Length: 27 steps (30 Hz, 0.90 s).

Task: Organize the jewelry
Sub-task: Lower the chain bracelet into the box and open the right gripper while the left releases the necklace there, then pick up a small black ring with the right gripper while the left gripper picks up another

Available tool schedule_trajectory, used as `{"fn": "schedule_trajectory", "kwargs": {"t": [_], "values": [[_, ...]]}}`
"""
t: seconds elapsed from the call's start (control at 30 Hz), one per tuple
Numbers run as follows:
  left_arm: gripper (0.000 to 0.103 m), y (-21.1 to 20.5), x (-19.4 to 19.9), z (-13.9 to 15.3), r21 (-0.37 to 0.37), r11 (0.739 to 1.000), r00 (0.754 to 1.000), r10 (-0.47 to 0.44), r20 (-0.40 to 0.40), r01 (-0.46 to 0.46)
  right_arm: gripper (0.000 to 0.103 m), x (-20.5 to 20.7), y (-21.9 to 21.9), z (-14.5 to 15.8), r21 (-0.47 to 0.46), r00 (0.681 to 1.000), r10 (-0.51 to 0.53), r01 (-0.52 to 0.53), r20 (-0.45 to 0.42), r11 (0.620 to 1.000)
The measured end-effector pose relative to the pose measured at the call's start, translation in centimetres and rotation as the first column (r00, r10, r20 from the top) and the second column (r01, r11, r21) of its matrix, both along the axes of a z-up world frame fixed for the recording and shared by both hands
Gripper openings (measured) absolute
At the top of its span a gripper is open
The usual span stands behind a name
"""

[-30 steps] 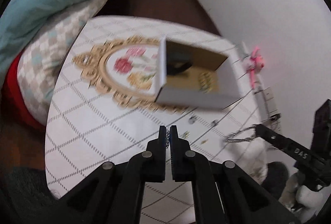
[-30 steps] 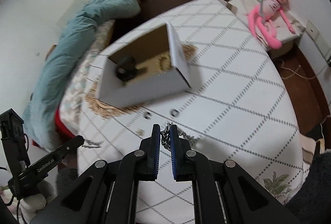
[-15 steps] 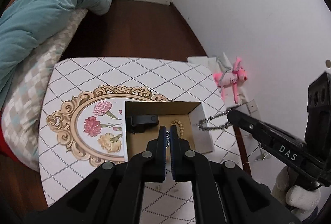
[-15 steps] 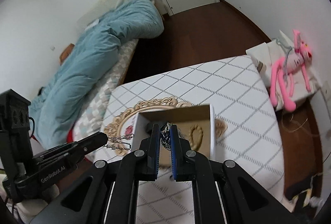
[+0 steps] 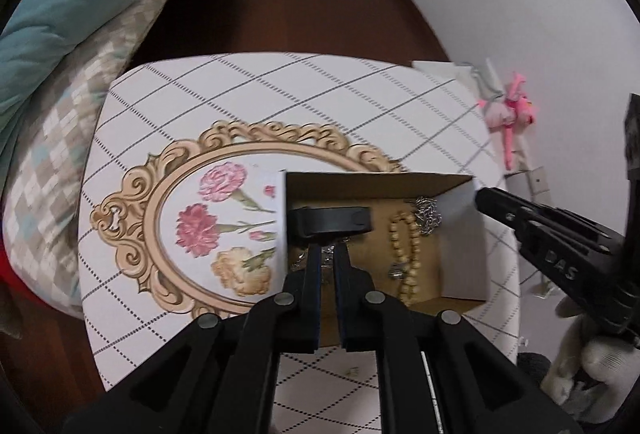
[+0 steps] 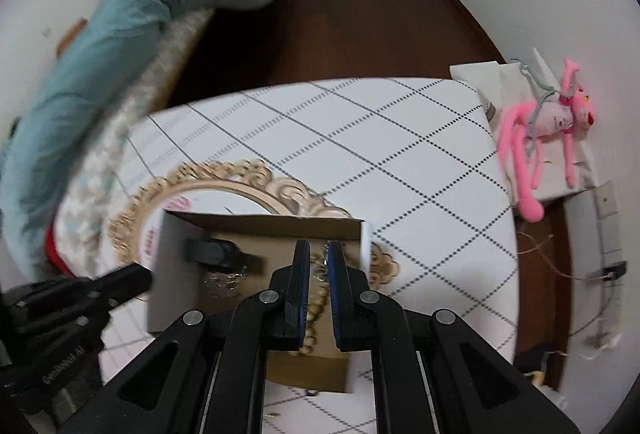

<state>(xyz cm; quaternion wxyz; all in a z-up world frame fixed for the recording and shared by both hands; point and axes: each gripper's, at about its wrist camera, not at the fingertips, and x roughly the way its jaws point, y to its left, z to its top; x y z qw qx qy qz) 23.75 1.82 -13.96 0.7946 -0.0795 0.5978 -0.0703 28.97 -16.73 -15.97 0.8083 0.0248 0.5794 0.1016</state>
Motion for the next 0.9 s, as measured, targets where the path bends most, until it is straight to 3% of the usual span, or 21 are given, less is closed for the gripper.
{"fn": "schedule_trajectory", "kwargs": {"t": [0.07, 0.13, 0.17, 0.2, 0.23, 0.33, 0.4, 0.43, 0.53, 0.9], "values": [[0.016, 0.3, -0.1, -0.4, 0.032, 0.999, 1.000, 0.017, -0.004, -0.017, 0.014, 0.0, 0.0, -0.2, -0.023, 1.000, 0.006, -0.007, -0.006, 1.000], [0.066, 0.5, -0.4, -0.5, 0.083, 0.996, 0.999, 0.032, 0.015, -0.034, 0.032, -0.3, -0.1, 0.0, -0.052, 1.000, 0.007, -0.007, 0.012, 0.999], [0.075, 0.6, -0.6, -0.5, 0.098, 0.994, 0.999, 0.039, 0.028, -0.042, 0.039, -0.6, -0.1, 0.1, -0.070, 1.000, 0.008, -0.006, 0.024, 0.998], [0.079, 0.8, -0.9, -0.5, 0.124, 0.991, 0.998, 0.052, 0.045, -0.057, 0.054, -1.0, -0.2, 0.2, -0.090, 0.999, 0.005, -0.001, 0.036, 0.996], [0.079, 0.9, -1.3, -0.7, 0.149, 0.987, 0.996, 0.059, 0.061, -0.067, 0.067, -1.5, -0.1, 0.1, -0.113, 0.999, 0.004, 0.002, 0.047, 0.994], [0.080, 1.1, -2.0, -1.3, 0.178, 0.980, 0.994, 0.076, 0.082, -0.090, 0.085, -3.1, -0.2, -0.3, -0.174, 0.998, 0.000, 0.012, 0.069, 0.985], [0.092, 1.2, -2.3, -1.8, 0.183, 0.978, 0.993, 0.083, 0.087, -0.098, 0.095, -4.1, -0.4, -1.1, -0.191, 0.998, -0.007, 0.018, 0.059, 0.981], [0.099, 1.2, -2.5, -2.1, 0.188, 0.977, 0.992, 0.086, 0.087, -0.101, 0.096, -4.5, -0.5, -1.5, -0.200, 0.999, -0.009, 0.019, 0.054, 0.980], [0.103, 0.8, -2.9, -2.8, 0.211, 0.972, 0.992, 0.084, 0.097, -0.103, 0.097, -5.6, -0.6, -2.5, -0.207, 0.999, -0.016, 0.025, 0.045, 0.978], [0.103, 0.3, -4.5, -1.8, 0.198, 0.973, 0.986, 0.097, 0.138, -0.123, 0.100, -7.3, -1.5, -1.6, -0.196, 0.993, -0.065, 0.084, 0.103, 0.977]]}}
